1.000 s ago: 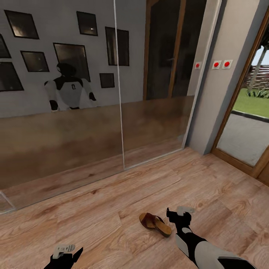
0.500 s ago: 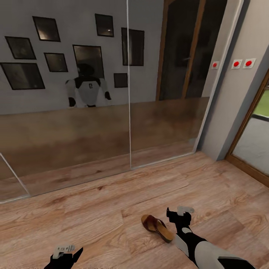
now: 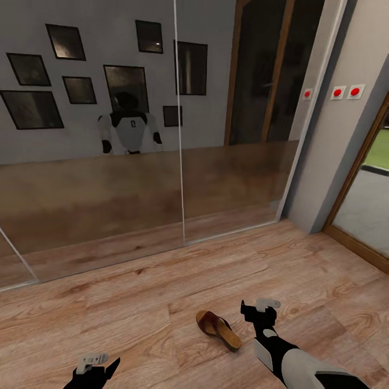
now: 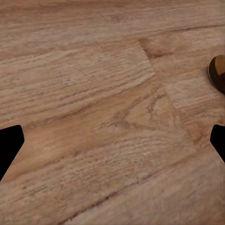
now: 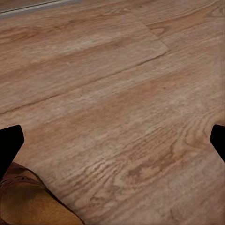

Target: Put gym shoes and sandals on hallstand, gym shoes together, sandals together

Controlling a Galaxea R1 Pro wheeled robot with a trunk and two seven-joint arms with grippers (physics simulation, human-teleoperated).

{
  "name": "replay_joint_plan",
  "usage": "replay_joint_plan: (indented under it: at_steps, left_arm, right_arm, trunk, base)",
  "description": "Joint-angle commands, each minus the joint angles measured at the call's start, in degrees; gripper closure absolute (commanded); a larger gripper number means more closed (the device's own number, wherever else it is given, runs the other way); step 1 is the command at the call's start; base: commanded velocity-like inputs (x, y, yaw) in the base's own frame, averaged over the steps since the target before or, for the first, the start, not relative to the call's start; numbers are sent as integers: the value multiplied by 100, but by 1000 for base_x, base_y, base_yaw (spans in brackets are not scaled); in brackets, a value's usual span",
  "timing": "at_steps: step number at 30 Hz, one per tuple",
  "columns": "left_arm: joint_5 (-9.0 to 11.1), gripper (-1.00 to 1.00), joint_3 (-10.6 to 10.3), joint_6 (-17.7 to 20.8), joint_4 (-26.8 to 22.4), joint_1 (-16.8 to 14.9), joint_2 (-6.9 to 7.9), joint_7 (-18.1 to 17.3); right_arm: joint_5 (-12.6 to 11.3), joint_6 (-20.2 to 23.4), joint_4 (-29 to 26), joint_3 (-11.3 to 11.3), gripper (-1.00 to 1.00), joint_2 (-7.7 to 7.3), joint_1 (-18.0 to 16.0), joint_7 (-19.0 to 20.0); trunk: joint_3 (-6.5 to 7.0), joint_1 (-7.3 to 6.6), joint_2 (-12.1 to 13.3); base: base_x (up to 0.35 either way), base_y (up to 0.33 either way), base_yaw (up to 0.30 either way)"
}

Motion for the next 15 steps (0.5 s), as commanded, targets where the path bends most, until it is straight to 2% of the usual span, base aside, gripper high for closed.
replay_joint_plan:
  at_steps: [1, 6, 9, 15]
  left_arm:
    - [-61, -100, 48, -33, 4, -5, -2, -21]
    - [-61, -100, 48, -33, 4, -5, -2, -21]
    - [-61, -100, 43, -33, 4, -5, -2, -21]
    - [-61, -100, 45, -33, 4, -5, -2, -21]
  right_arm:
    - [12, -21, 5, -26, -100, 2, -3, -7]
    - [12, -21, 5, -26, -100, 2, -3, -8]
    - [12, -21, 5, -26, -100, 2, -3, -7]
    - [10, -21, 5, -26, -100, 2, -3, -7]
  trunk:
    - [-5, -1, -2]
    - [-5, -1, -2]
    - [-5, -1, -2]
    - [-5, -1, -2]
  base:
    - [0, -5, 54]
    - [-15, -11, 179]
    - [-140, -121, 207]
    - [-177, -162, 49]
